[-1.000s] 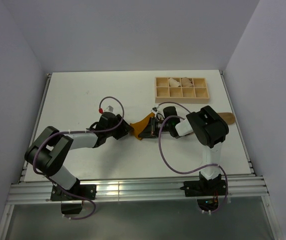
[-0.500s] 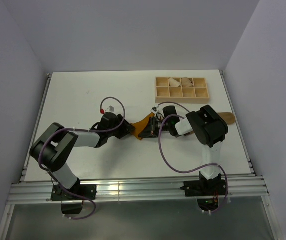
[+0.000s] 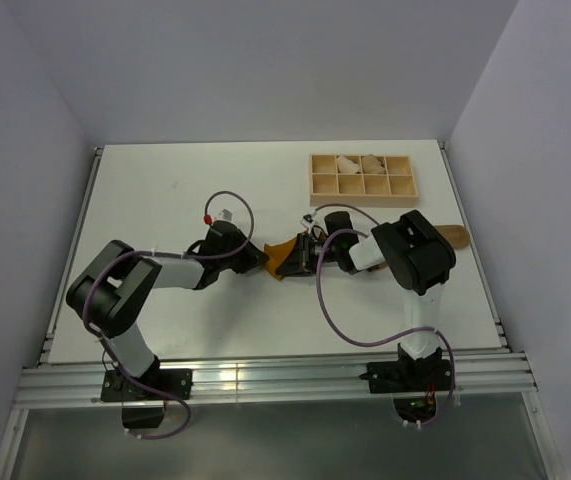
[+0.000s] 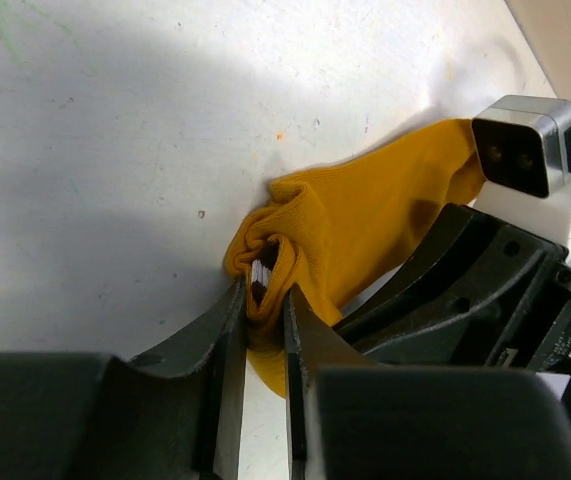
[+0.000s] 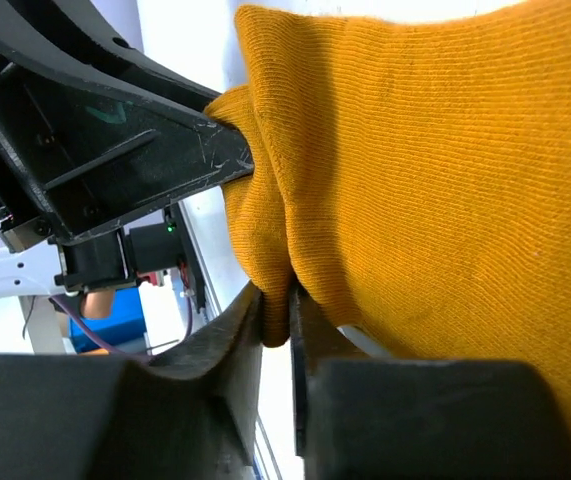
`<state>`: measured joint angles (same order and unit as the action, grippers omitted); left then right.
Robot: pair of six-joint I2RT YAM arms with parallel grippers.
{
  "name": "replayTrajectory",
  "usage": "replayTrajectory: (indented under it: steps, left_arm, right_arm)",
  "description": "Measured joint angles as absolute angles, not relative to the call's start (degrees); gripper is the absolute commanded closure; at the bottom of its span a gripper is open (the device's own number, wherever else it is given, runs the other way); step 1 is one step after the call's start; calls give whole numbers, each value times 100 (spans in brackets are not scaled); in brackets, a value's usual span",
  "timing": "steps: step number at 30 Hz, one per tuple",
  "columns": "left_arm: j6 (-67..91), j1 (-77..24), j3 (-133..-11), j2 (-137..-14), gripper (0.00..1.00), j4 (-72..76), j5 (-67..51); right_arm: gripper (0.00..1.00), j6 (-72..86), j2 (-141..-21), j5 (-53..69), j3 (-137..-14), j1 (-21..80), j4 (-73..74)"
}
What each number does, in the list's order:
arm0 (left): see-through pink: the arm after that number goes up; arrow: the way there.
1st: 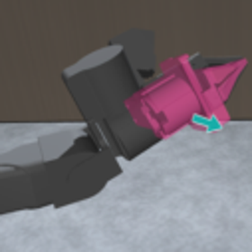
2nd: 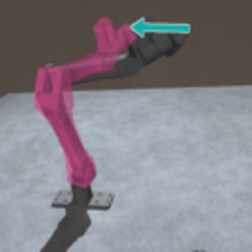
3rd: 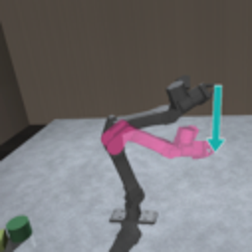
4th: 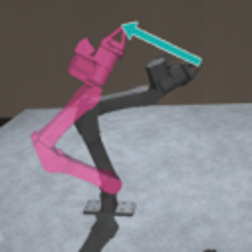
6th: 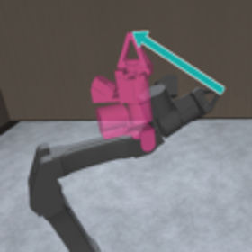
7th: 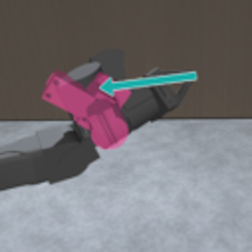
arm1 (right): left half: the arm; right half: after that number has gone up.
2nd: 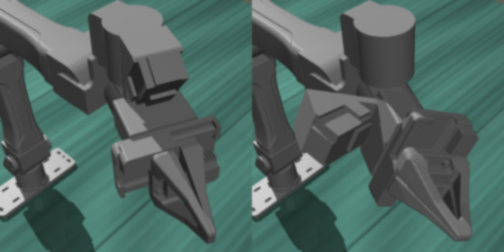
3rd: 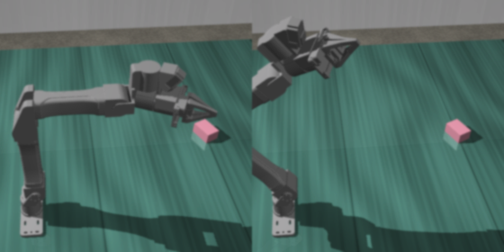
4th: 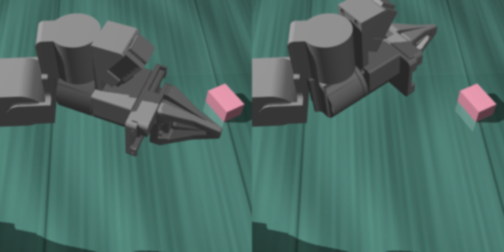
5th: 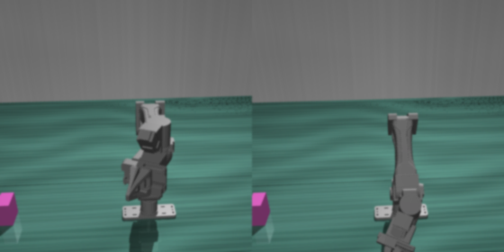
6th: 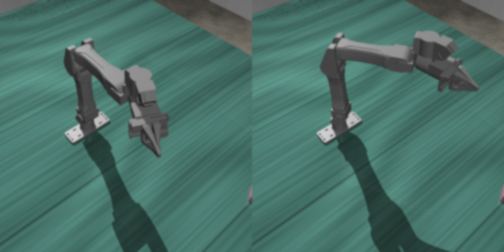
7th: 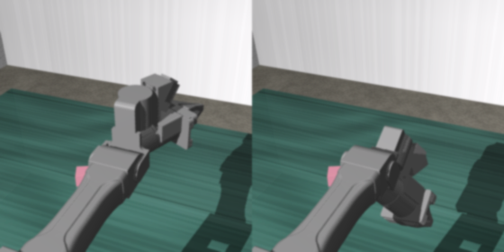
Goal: Roll the socks
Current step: Roll the sock at the center of the board.
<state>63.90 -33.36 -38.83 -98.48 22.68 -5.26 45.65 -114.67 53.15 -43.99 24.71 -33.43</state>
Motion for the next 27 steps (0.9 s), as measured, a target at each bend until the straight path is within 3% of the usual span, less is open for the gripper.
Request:
replayTrajectory:
  steps: [4, 11, 17, 27]
  left_arm:
    - [6309, -3365, -4047, -9848, 100, 1966, -469]
    - [6191, -3435, -4281, -9848, 100, 1538, -314]
    - [6066, -3470, -4412, -9848, 100, 1308, -248]
    - [5957, -3498, -4445, -9848, 100, 1249, -209]
  right_arm:
    - [58, 4394, -11303, 5188, -4407, 2471, -3120]
    - [46, 3277, -9865, 3658, -4270, 2626, -1673]
    - [40, 2134, -8639, 1697, -4327, 3579, -843]
    - [38, 703, -9002, -196, -4434, 4797, -497]
